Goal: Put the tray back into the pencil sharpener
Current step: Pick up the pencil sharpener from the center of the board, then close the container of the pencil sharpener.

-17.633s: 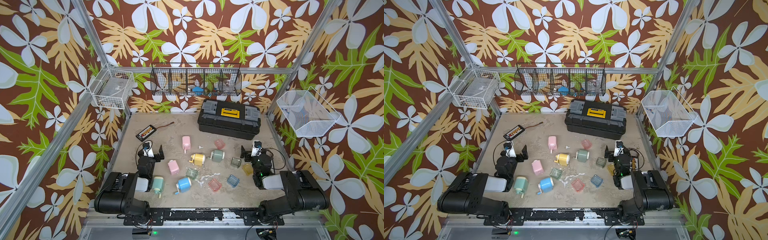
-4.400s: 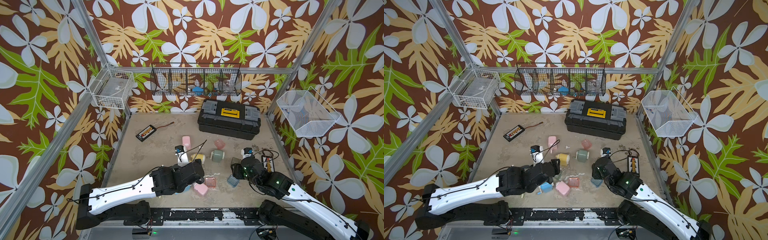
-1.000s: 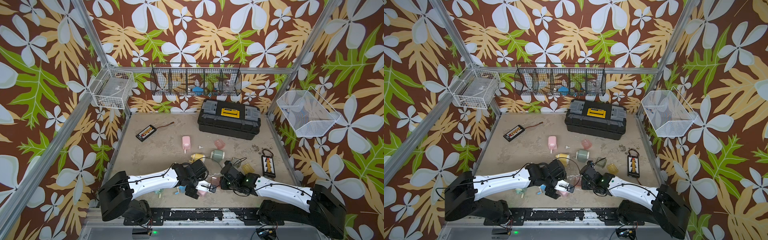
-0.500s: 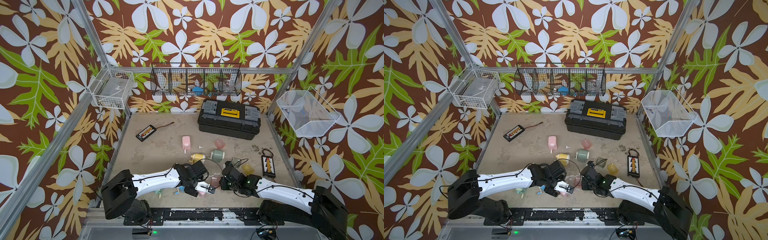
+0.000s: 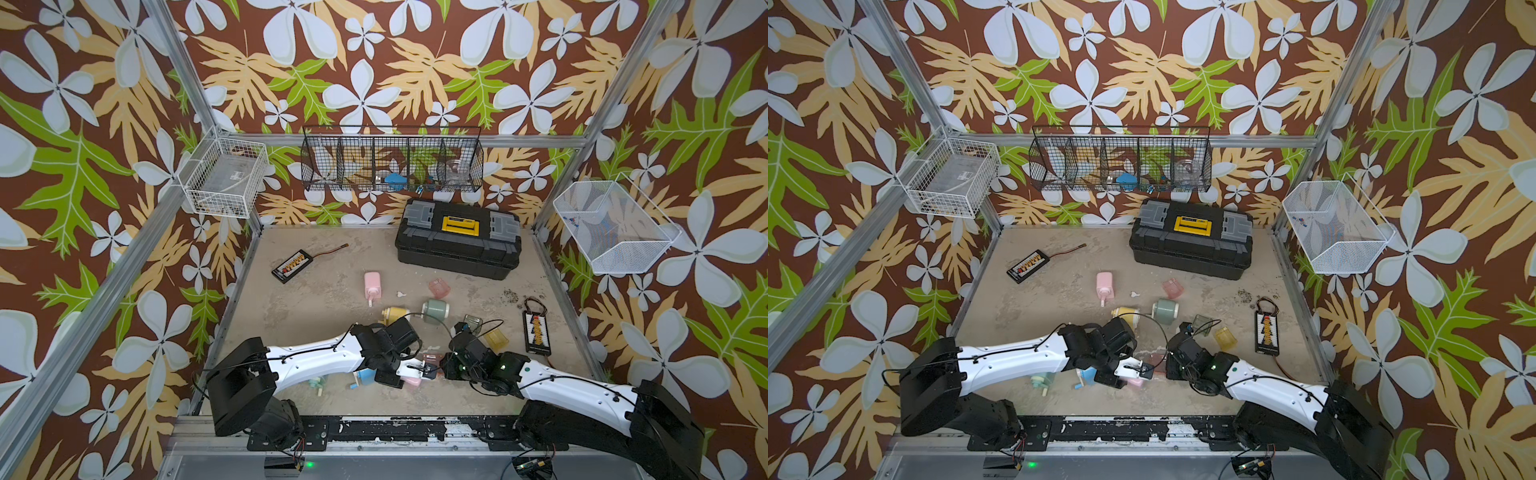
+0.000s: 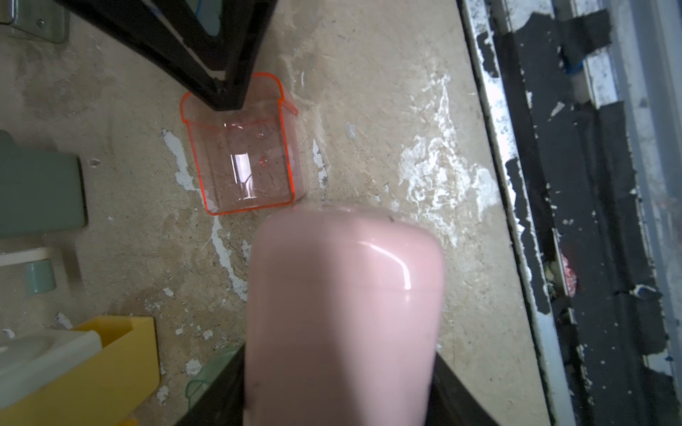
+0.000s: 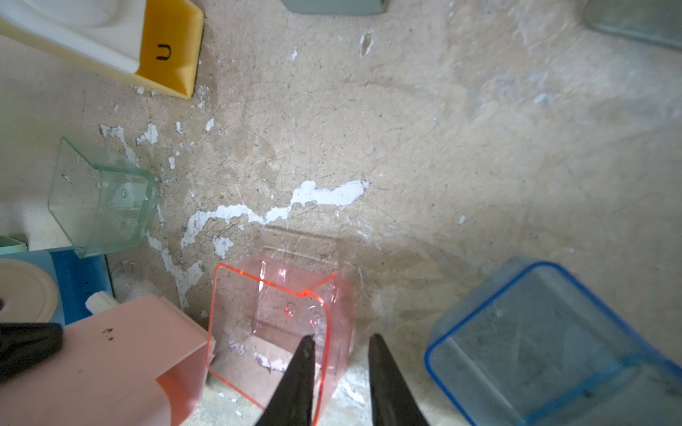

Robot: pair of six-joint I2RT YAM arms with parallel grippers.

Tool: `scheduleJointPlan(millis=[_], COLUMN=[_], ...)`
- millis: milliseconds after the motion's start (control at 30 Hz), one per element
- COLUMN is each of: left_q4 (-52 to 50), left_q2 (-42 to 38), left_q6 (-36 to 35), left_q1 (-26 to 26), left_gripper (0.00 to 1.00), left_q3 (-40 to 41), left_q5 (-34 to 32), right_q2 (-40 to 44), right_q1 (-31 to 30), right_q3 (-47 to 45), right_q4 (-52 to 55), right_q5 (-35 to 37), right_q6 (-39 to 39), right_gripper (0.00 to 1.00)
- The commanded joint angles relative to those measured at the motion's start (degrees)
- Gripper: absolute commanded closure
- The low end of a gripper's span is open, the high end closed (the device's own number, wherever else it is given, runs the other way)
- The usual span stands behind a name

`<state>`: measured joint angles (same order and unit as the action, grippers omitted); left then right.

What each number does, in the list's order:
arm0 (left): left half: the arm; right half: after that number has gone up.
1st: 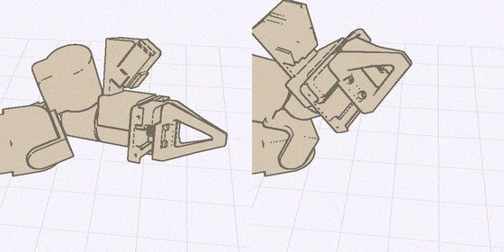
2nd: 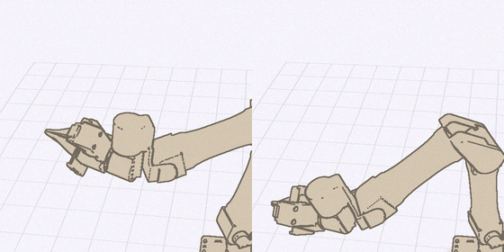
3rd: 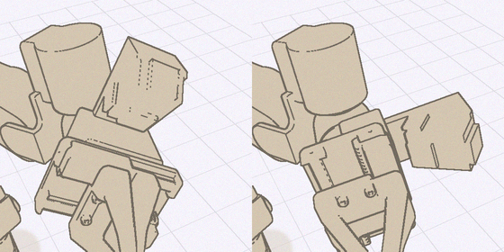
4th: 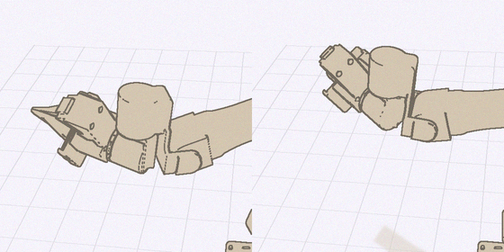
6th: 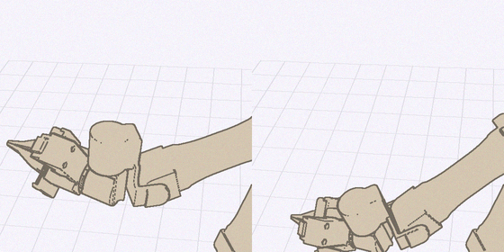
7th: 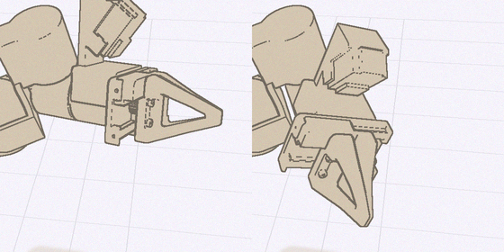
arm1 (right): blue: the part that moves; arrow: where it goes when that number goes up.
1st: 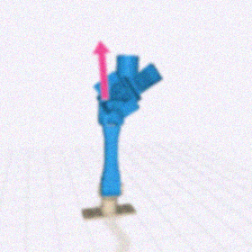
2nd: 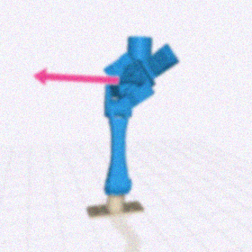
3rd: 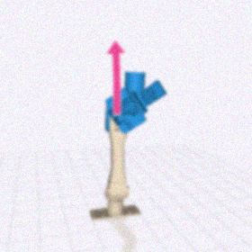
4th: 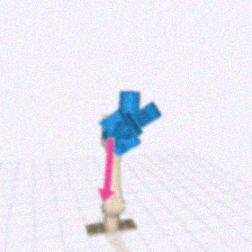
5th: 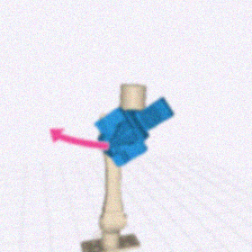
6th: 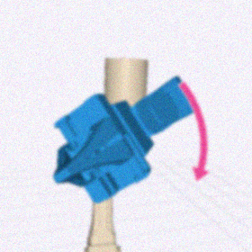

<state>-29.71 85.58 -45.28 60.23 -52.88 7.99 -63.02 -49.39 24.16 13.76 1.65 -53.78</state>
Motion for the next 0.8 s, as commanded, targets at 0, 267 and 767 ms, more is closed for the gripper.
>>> scheduleJointPlan(millis=[0,267,767], left_q4=[0.36,3.94,10.72], left_q2=[0.52,0.3,-0.83], left_q6=[5.08,11.99,16.66], left_q1=[0.28,0.42,0.43], left_gripper=[0.51,0.54,0.53], left_q3=[-0.63,0.76,3.05], left_q5=[-0.41,-2.98,-3.62], right_q2=[-0.73,-0.85,-0.42], right_q1=[0.12,0.12,0.17], right_q3=[-0.12,-0.99,-1.8], right_q4=[-1.92,-3.7,-4.99], right_q5=[-0.24,-1.16,-2.61], right_q6=[-0.36,-0.19,0.34], right_gripper=[0.74,0.82,0.86])
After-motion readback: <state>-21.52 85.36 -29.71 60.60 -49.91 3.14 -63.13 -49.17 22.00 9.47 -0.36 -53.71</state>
